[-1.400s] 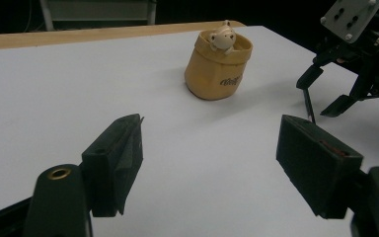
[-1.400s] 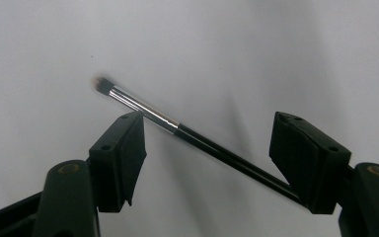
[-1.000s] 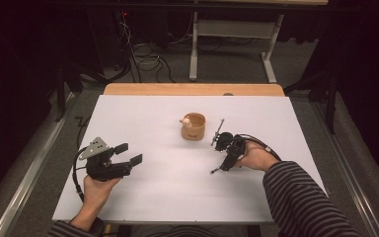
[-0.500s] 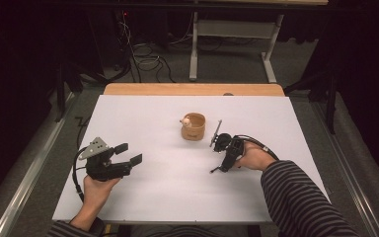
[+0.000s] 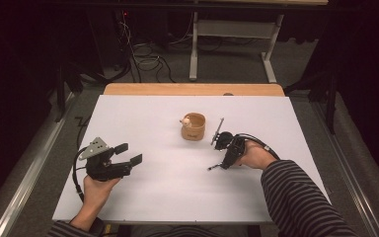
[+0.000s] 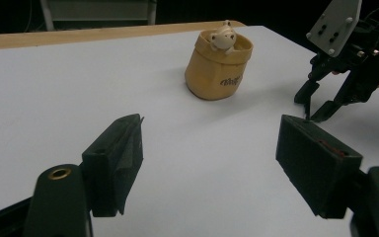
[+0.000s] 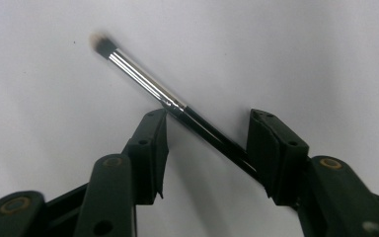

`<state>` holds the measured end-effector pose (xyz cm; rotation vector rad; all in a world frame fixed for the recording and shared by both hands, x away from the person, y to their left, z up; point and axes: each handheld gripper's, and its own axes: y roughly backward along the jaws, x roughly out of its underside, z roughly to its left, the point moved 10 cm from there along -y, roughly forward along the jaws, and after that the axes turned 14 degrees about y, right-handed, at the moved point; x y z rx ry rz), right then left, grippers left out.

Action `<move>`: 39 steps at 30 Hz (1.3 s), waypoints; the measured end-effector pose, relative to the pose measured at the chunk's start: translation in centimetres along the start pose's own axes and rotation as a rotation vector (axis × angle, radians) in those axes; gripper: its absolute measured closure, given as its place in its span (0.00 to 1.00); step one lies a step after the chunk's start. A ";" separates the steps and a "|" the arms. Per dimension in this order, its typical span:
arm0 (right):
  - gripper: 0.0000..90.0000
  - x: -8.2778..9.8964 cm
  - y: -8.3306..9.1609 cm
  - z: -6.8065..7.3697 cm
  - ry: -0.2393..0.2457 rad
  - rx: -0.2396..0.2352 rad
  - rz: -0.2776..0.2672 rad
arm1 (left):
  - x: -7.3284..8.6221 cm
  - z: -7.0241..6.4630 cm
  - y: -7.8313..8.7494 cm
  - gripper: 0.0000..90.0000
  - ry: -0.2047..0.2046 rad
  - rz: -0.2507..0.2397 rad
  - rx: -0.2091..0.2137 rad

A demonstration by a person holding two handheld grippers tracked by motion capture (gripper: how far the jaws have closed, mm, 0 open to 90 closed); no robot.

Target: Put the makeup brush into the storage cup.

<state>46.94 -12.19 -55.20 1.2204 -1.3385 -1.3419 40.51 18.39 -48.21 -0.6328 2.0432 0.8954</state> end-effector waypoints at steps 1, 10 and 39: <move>0.61 0.0 0.0 0.0 0.000 -0.001 -0.002 | 0.0 0.0 0.0 0.29 0.000 0.000 0.000; 0.77 0.2 0.1 -0.3 -0.057 0.001 -0.002 | 0.0 0.0 0.0 0.30 0.000 0.003 0.000; 0.95 0.4 0.2 -0.4 -0.043 0.003 0.019 | 0.1 0.0 -0.1 0.30 0.002 0.010 -0.001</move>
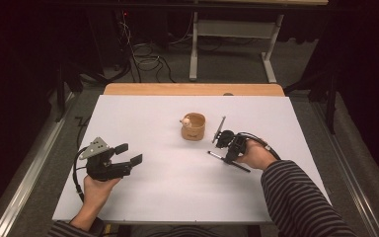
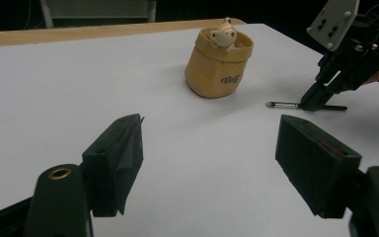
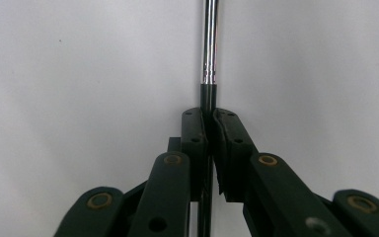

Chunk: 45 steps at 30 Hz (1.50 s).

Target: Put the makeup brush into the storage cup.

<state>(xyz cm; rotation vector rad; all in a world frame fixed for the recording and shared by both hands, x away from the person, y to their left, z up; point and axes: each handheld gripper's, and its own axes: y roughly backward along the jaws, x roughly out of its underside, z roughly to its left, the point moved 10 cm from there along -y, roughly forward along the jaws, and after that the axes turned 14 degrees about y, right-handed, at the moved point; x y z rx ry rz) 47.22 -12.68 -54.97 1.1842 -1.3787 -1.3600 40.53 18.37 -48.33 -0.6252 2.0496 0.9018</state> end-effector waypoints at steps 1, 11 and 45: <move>0.95 0.0 0.0 0.0 -0.002 0.002 -0.007 | 0.0 0.0 0.0 0.30 0.001 0.000 0.001; 0.95 0.2 0.5 -0.1 -0.011 0.006 -0.017 | 0.0 0.0 0.0 0.31 0.005 0.006 0.006; 0.95 0.0 2.3 0.1 -0.044 0.020 -0.089 | 0.1 -0.1 -0.1 0.32 0.001 0.008 0.008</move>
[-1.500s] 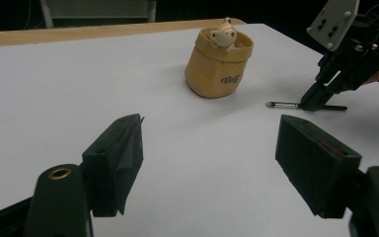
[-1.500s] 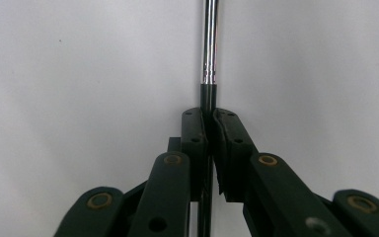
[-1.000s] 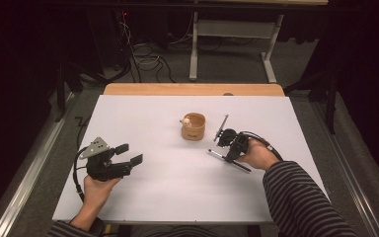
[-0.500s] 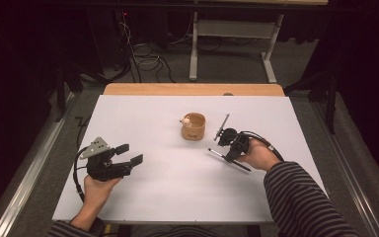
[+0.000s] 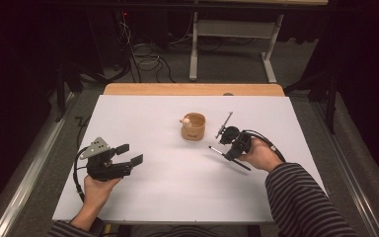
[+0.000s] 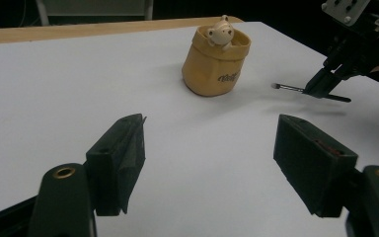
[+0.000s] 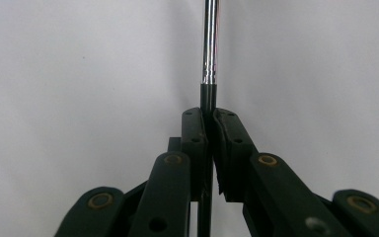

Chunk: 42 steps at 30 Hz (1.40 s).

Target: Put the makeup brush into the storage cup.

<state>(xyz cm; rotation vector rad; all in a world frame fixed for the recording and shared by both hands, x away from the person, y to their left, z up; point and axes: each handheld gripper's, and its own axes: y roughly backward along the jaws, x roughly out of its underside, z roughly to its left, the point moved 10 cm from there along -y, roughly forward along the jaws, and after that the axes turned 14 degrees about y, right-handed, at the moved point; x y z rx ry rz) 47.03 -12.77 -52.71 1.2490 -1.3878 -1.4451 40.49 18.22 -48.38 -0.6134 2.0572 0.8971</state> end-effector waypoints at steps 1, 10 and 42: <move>0.95 0.0 0.1 0.0 -0.004 0.004 -0.007 | 0.0 0.0 0.0 0.32 0.000 0.000 0.000; 0.95 -0.4 1.3 0.2 -0.005 0.020 -0.069 | 0.0 0.0 0.0 0.32 0.000 0.002 0.000; 0.95 -1.1 5.7 0.7 -0.039 0.078 -0.296 | 0.0 0.0 -0.1 0.31 0.004 0.004 0.003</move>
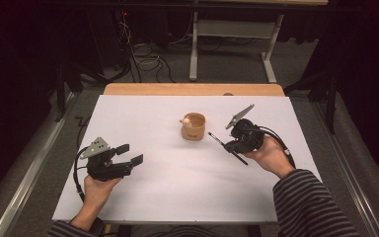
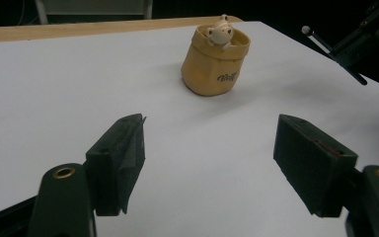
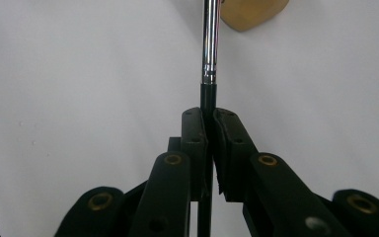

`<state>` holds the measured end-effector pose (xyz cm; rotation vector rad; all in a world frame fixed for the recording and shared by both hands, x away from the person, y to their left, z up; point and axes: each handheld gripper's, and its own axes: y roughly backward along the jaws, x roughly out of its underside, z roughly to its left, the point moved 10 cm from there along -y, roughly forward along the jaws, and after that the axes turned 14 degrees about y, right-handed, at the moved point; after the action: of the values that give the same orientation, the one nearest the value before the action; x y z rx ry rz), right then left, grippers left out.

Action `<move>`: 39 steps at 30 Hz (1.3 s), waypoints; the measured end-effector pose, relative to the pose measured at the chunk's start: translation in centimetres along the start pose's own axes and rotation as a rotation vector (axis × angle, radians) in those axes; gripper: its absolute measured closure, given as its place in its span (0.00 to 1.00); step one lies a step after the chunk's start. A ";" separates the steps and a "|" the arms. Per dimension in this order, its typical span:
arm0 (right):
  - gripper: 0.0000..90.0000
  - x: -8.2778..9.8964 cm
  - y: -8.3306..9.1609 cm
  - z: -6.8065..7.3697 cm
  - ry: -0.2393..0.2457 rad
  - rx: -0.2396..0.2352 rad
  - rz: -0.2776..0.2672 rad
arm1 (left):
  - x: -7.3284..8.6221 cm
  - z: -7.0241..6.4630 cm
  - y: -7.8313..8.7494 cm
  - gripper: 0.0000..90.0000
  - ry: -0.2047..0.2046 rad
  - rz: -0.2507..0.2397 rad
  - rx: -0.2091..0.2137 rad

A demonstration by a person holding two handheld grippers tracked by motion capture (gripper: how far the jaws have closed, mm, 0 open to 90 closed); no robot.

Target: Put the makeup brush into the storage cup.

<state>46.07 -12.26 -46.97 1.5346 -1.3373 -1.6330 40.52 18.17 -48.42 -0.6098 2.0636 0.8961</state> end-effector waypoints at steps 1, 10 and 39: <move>0.95 -0.1 0.2 0.0 -0.002 0.002 -0.008 | 0.0 0.0 0.0 0.31 0.000 0.000 0.001; 0.95 -0.6 1.7 0.0 -0.011 0.029 -0.082 | 0.0 -0.1 -0.2 0.31 0.000 0.007 0.011; 0.95 -0.2 5.8 -0.5 -0.124 0.130 -0.333 | -0.2 -0.2 -1.0 0.31 0.017 0.021 0.042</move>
<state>45.20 -14.40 -41.58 1.8387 -1.3279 -1.9010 41.25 17.43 -48.58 -0.5760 2.1029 0.8600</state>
